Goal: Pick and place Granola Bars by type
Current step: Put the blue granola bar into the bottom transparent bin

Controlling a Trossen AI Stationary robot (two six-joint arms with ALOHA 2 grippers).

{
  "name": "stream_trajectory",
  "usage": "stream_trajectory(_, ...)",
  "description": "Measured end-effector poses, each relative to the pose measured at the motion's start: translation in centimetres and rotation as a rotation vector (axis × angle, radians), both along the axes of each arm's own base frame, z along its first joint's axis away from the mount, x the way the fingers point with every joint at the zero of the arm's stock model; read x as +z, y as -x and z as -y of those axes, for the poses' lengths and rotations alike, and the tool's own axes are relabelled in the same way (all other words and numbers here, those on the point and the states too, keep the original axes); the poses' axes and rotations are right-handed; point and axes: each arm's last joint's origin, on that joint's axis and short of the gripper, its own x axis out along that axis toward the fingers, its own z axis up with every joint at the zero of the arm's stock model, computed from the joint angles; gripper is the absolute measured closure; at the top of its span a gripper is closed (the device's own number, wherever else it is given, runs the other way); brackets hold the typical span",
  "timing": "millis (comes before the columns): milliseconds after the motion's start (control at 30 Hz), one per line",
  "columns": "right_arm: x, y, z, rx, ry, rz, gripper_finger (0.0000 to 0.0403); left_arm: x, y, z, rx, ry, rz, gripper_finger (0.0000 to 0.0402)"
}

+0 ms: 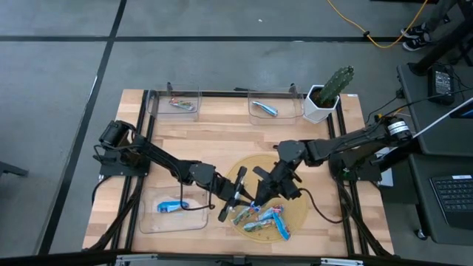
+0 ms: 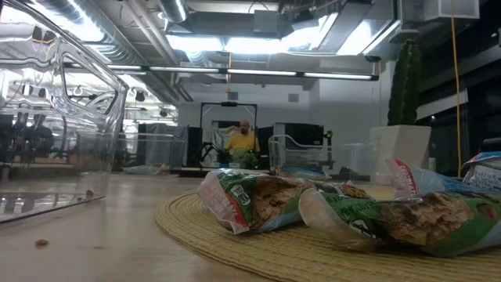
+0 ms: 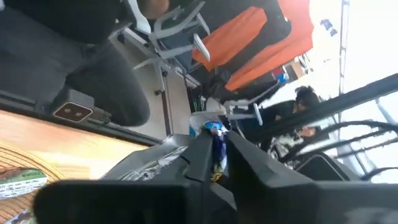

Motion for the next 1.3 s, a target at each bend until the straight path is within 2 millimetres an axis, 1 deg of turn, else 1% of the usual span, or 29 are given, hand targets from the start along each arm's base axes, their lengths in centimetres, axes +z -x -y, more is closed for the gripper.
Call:
stream_trajectory(100,0.6,0.6,-0.3,-0.073,0.022,0.007,0.0321,0.2,0.1,-0.1,0.011,-0.002,-0.006,0.038)
stream_trajectory(233,1.7,1.7,-0.7,-0.223,0.059,0.021,0.0282,0.5,0.5,0.2,0.018,-0.01,-0.031,0.0378)
stream_trajectory(333,2.2,2.7,-0.7,-0.313,0.084,-0.01,0.0263,0.6,1.5,0.8,0.046,-0.05,-0.131,0.0381)
stream_trajectory(400,2.5,3.4,-0.8,-0.349,0.072,-0.055,0.0258,0.5,2.7,1.5,0.078,-0.084,-0.239,0.0382)
stream_trajectory(600,1.6,4.2,-1.2,-0.454,0.004,-0.266,0.0259,1.6,7.5,2.9,0.273,-0.055,-0.501,0.0381)
stream_trajectory(733,0.8,4.3,-1.5,-0.539,-0.064,-0.36,0.0264,3.0,11.5,3.2,0.354,0.064,-0.631,0.0381)
stream_trajectory(900,0.0,4.7,-2.1,-0.635,-0.141,-0.432,0.0268,3.5,15.7,2.9,0.468,0.206,-0.789,0.0381)
stream_trajectory(967,-0.2,4.8,-2.3,-0.654,-0.145,-0.441,0.0268,3.4,16.6,2.7,0.514,0.244,-0.835,0.0381)
stream_trajectory(1067,-0.3,5.0,-2.6,-0.655,-0.136,-0.453,0.0268,3.0,17.4,2.7,0.564,0.28,-0.894,0.038)
stream_trajectory(1300,-0.4,5.2,-2.8,-0.653,-0.123,-0.465,0.0268,2.0,19.8,3.5,0.634,0.403,-1.087,0.038)
